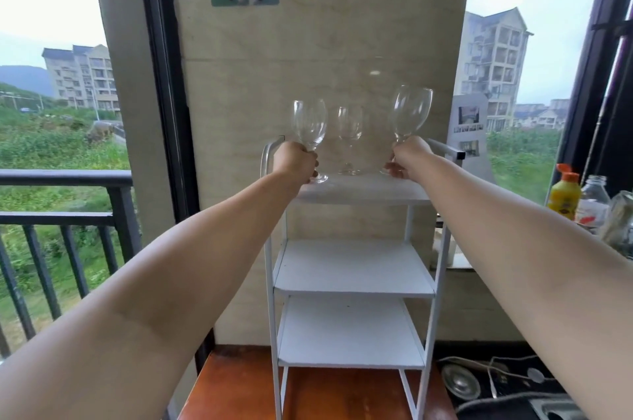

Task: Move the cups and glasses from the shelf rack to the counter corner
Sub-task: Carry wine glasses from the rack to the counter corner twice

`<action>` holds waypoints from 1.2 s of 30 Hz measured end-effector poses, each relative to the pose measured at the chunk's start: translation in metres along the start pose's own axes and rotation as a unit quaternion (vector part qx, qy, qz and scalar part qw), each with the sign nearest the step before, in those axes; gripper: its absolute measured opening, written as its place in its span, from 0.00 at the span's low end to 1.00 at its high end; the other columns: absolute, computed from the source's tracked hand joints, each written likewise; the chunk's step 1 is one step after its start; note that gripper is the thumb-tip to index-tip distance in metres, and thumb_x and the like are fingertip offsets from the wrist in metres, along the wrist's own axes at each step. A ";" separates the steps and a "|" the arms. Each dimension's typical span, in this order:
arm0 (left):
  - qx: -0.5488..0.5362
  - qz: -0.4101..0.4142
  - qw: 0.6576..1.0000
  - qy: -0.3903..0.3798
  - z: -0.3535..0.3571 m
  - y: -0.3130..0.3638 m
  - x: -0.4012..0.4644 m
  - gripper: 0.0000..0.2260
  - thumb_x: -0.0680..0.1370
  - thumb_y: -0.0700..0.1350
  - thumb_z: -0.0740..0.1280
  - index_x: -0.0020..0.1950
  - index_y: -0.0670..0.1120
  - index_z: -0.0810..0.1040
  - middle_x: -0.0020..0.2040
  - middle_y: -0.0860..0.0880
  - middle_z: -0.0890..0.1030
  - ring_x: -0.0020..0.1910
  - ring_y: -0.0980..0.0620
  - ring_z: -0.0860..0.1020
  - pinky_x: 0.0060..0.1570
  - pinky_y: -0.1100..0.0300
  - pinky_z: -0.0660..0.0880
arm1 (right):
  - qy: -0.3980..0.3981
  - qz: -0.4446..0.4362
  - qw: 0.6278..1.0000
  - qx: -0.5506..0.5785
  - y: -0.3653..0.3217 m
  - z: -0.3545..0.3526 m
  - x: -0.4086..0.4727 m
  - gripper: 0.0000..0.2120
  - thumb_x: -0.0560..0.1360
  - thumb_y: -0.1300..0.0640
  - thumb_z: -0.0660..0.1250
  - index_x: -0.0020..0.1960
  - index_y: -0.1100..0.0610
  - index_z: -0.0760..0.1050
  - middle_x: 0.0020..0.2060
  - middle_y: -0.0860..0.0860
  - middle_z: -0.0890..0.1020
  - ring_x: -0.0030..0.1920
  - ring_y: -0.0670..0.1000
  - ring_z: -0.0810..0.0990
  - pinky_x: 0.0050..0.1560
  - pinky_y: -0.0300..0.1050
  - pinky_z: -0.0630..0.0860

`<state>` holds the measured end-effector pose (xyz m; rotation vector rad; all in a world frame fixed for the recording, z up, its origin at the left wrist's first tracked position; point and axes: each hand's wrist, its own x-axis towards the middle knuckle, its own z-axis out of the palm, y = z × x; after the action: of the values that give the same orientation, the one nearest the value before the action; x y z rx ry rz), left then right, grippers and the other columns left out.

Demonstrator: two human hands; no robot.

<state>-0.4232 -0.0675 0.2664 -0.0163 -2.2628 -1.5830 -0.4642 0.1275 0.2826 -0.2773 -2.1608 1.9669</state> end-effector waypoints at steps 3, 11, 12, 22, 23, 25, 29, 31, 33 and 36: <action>-0.005 0.028 1.000 0.003 0.003 0.008 -0.008 0.07 0.79 0.37 0.60 0.45 0.40 0.76 0.42 0.45 0.79 0.28 0.54 0.75 0.20 0.68 0.71 | -0.004 -0.011 1.000 0.009 -0.009 -0.004 -0.022 0.15 0.83 0.64 0.47 0.40 0.59 0.66 0.33 0.52 0.72 0.12 0.46 0.72 0.13 0.32 0.68; -0.018 0.058 0.998 0.028 0.018 0.013 -0.038 0.12 0.78 0.39 0.58 0.39 0.39 0.78 0.37 0.42 0.80 0.34 0.46 0.76 0.35 0.59 0.74 | 0.014 -0.058 0.998 0.004 -0.017 -0.016 -0.078 0.14 0.81 0.63 0.54 0.38 0.59 0.69 0.32 0.51 0.74 0.26 0.49 0.74 0.17 0.33 0.69; -0.019 0.052 0.998 0.033 0.019 0.010 -0.046 0.12 0.77 0.39 0.58 0.41 0.38 0.79 0.38 0.40 0.80 0.36 0.45 0.76 0.38 0.56 0.75 | 0.010 -0.064 0.998 -0.004 -0.012 -0.020 -0.085 0.13 0.81 0.63 0.54 0.40 0.59 0.70 0.33 0.51 0.75 0.27 0.49 0.75 0.17 0.33 0.69; -0.079 0.052 0.995 -0.036 0.021 0.023 -0.138 0.11 0.81 0.41 0.60 0.40 0.44 0.76 0.35 0.53 0.77 0.22 0.61 0.72 0.20 0.71 0.67 | -0.007 -0.133 0.989 -0.067 0.015 -0.071 -0.156 0.09 0.82 0.58 0.55 0.48 0.59 0.72 0.37 0.51 0.77 0.29 0.46 0.77 0.20 0.35 0.72; -0.085 0.053 0.994 -0.044 0.025 0.023 -0.150 0.11 0.81 0.41 0.60 0.40 0.44 0.77 0.35 0.53 0.77 0.20 0.62 0.71 0.20 0.72 0.67 | -0.005 -0.135 0.988 -0.070 0.020 -0.079 -0.166 0.10 0.82 0.58 0.55 0.47 0.59 0.72 0.37 0.51 0.77 0.28 0.46 0.77 0.20 0.35 0.72; -0.088 0.046 0.993 -0.066 0.040 0.018 -0.178 0.12 0.81 0.40 0.60 0.39 0.46 0.76 0.36 0.53 0.78 0.23 0.61 0.72 0.22 0.72 0.68 | 0.004 -0.129 0.988 -0.080 0.036 -0.098 -0.189 0.10 0.82 0.59 0.54 0.48 0.60 0.72 0.36 0.51 0.76 0.28 0.45 0.76 0.20 0.34 0.72; -0.093 0.007 0.990 -0.109 0.079 -0.001 -0.234 0.13 0.81 0.40 0.60 0.36 0.47 0.75 0.36 0.53 0.78 0.28 0.56 0.70 0.22 0.71 0.66 | 0.019 -0.089 0.992 -0.089 0.085 -0.135 -0.216 0.10 0.82 0.60 0.54 0.47 0.60 0.72 0.35 0.52 0.76 0.21 0.43 0.75 0.18 0.33 0.69; -0.112 -0.033 0.985 -0.127 0.100 -0.012 -0.263 0.13 0.81 0.39 0.60 0.37 0.46 0.75 0.36 0.51 0.78 0.28 0.56 0.70 0.24 0.70 0.68 | 0.024 -0.061 0.994 -0.086 0.112 -0.158 -0.229 0.08 0.82 0.60 0.54 0.50 0.59 0.72 0.38 0.54 0.78 0.20 0.43 0.75 0.18 0.32 0.68; -0.116 -0.062 0.981 -0.146 0.122 -0.022 -0.291 0.13 0.81 0.39 0.60 0.36 0.46 0.75 0.35 0.50 0.77 0.27 0.57 0.70 0.25 0.69 0.69 | 0.032 -0.026 0.995 -0.092 0.140 -0.183 -0.249 0.08 0.82 0.59 0.54 0.54 0.59 0.71 0.39 0.53 0.77 0.24 0.45 0.76 0.18 0.32 0.68; -0.101 -0.076 0.976 -0.175 0.151 -0.038 -0.329 0.14 0.81 0.38 0.60 0.35 0.46 0.74 0.34 0.50 0.77 0.21 0.61 0.72 0.20 0.73 0.67 | 0.048 0.025 0.994 -0.099 0.179 -0.214 -0.280 0.09 0.81 0.60 0.54 0.46 0.58 0.71 0.38 0.52 0.76 0.27 0.47 0.74 0.17 0.32 0.68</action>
<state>-0.1707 0.1224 0.0859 -0.1940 -2.3941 -2.0233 -0.1358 0.2716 0.1162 -0.4514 -2.3084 1.7255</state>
